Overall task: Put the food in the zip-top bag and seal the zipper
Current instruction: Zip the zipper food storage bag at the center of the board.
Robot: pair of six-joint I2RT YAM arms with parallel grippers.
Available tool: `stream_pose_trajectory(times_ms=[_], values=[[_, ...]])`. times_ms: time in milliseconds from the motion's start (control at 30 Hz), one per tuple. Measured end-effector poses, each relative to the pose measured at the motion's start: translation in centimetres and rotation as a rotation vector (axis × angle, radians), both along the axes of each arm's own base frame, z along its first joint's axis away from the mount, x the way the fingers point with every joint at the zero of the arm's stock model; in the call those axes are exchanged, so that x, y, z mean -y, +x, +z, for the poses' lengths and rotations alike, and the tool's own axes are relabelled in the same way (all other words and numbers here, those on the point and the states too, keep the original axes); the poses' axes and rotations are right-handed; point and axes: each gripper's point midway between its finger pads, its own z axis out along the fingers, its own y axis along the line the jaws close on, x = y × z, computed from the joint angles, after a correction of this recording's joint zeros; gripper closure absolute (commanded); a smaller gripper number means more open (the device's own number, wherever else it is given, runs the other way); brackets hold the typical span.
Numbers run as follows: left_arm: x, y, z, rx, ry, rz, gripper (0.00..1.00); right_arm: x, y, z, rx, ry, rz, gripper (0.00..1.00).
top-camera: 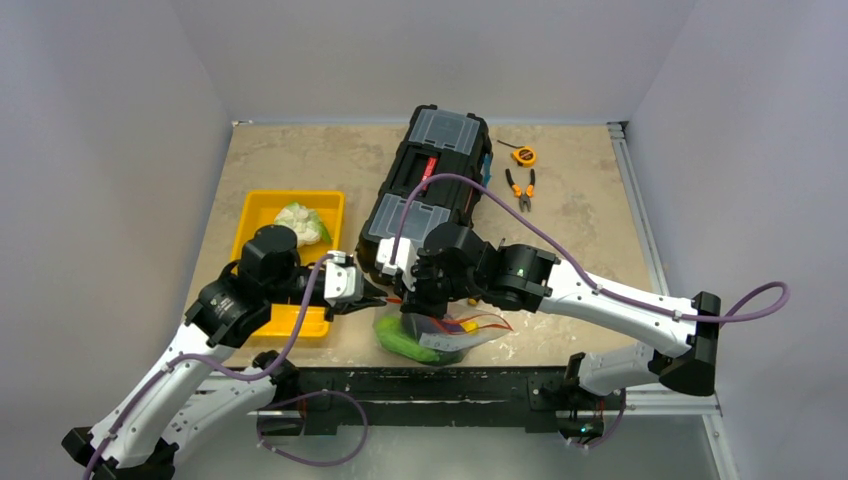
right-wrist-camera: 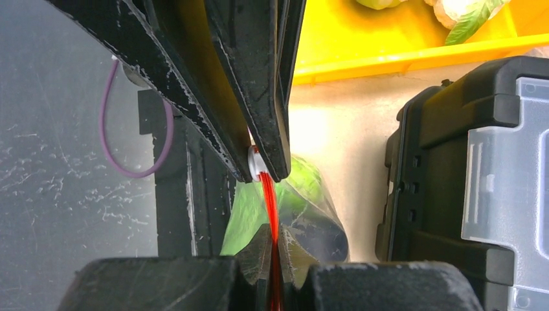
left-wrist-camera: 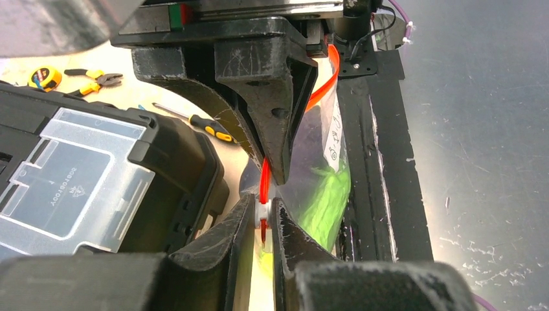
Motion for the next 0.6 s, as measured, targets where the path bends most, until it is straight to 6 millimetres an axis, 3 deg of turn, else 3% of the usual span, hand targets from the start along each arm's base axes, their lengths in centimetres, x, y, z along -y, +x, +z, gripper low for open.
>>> stream_pose_trajectory(times_ms=[600], values=[[1.2, 0.6, 0.6, -0.009, -0.053, -0.006, 0.96, -0.3, 0.7, 1.2, 0.079, 0.096, 0.0, 1.0]])
